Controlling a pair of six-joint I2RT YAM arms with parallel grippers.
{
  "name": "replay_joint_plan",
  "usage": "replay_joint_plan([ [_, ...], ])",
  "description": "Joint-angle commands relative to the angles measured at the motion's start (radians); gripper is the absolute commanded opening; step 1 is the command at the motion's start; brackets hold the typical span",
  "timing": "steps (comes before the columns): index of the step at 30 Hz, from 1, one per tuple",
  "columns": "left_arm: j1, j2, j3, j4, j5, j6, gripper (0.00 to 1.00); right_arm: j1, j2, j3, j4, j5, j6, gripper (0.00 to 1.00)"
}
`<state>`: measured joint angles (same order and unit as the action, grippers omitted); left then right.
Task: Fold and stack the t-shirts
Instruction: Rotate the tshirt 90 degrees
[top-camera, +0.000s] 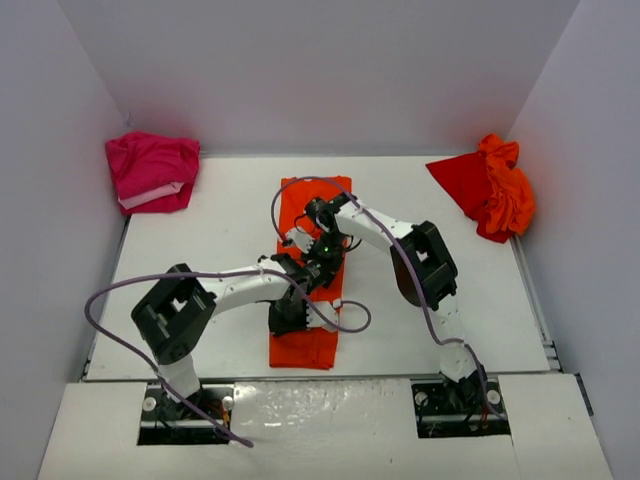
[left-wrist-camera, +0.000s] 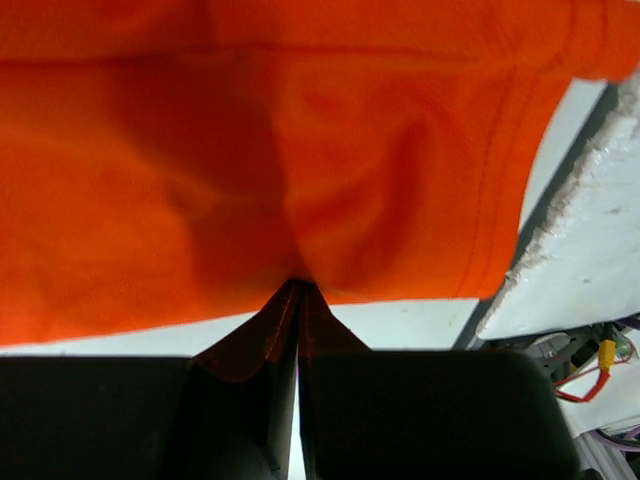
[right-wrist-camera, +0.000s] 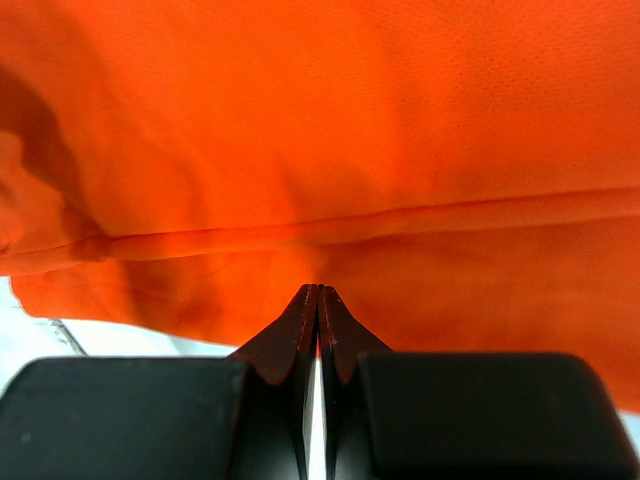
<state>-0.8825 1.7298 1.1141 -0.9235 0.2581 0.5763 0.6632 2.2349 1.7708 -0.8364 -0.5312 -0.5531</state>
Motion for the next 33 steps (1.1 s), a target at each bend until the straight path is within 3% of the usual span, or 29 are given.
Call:
replay_joint_plan([
  [1,0.008,0.06,0.086,0.007,0.023,0.053,0.0,-0.002,0.045,0.055,-0.057,0.032,-0.022,0.0],
  [20,0.231,0.409,0.506,-0.016,-0.056,0.083,0.0,-0.1,0.26,0.337,-0.005,0.275,-0.005,0.0],
  [26,0.24,0.409,0.526,-0.018,-0.056,0.075,0.0,-0.127,0.278,0.36,0.017,0.305,-0.013,0.0],
  [33,0.191,0.266,0.407,-0.018,-0.029,0.069,0.0,-0.105,0.149,0.282,0.02,0.283,-0.019,0.16],
])
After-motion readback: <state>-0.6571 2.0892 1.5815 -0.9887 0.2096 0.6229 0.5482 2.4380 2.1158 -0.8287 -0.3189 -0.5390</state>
